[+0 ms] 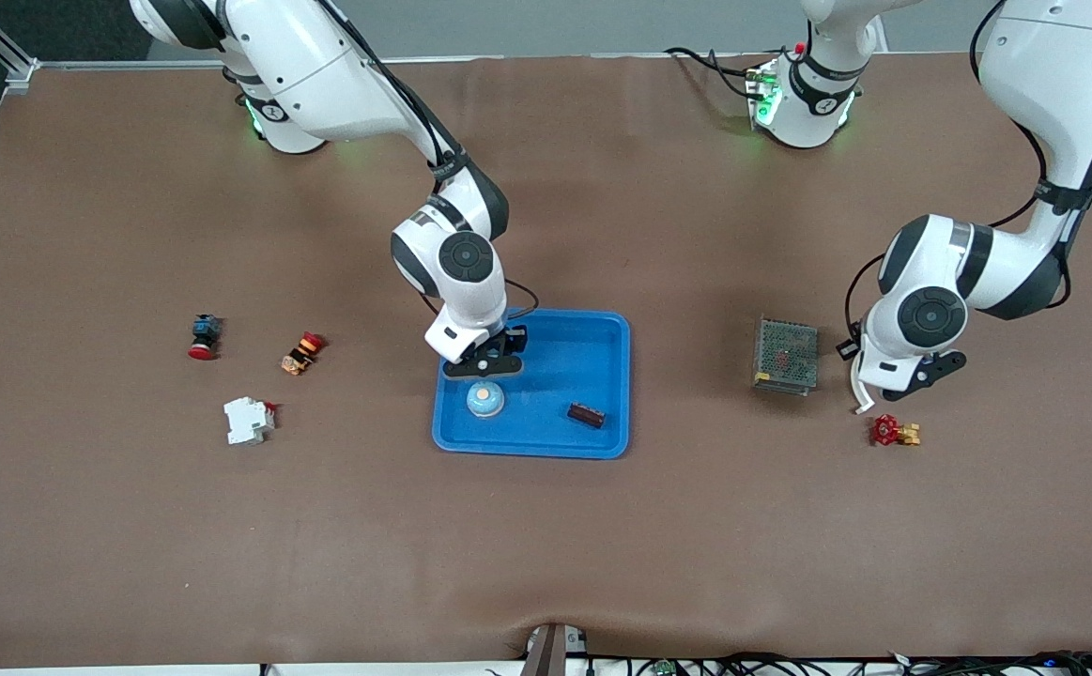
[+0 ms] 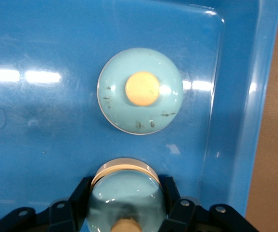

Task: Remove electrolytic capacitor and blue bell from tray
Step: 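Grasp the bell with the right gripper while the left gripper carries the capacitor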

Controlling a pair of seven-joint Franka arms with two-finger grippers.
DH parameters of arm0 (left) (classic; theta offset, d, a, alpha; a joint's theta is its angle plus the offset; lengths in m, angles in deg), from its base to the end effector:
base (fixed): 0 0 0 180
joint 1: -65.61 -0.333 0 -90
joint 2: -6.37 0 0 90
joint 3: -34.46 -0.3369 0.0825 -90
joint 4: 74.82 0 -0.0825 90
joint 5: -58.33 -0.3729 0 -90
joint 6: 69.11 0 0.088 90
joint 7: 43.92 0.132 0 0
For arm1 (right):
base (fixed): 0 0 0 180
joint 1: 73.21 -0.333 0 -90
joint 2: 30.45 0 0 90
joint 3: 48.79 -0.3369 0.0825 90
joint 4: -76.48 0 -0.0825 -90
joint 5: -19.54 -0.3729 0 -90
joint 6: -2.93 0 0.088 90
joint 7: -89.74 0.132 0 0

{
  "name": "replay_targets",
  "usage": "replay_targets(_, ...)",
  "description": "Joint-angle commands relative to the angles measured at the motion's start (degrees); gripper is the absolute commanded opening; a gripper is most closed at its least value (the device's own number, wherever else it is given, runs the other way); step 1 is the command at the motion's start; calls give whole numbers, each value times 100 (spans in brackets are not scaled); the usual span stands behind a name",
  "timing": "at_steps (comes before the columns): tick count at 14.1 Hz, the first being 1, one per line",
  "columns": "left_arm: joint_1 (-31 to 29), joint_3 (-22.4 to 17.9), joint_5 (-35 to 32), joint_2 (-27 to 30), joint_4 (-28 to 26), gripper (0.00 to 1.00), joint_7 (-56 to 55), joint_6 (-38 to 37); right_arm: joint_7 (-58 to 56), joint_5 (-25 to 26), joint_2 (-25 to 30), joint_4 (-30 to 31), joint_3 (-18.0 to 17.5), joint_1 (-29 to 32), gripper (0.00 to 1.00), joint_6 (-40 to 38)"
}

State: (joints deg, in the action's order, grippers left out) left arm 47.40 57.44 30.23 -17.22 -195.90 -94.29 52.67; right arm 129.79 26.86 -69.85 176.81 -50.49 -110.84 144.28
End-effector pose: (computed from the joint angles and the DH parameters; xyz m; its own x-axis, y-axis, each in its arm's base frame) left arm 0.5330 -0.0157 0.2131 0.8784 0.4634 -0.1171 0.3960 -0.8428 -0.3644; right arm 0.5230 0.4241 0.1805 0.9949 0.0798 0.0611 0.0780 -0.9964 0.0319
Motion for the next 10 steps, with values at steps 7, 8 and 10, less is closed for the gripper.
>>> replay_targets(7, -420, 58, -337, 65, -716, 8, 44, 662, -365, -3, 529, -75, -67, 106, 47, -563)
replay_targets(8, -420, 66, -337, 56, -698, 25, 35, 662, -540, -11, 678, -75, -67, 159, 47, -764)
replay_targets(10, -412, 66, -337, 56, -671, 100, 27, 662, -1049, -20, 995, -67, -84, 378, 47, -1238)
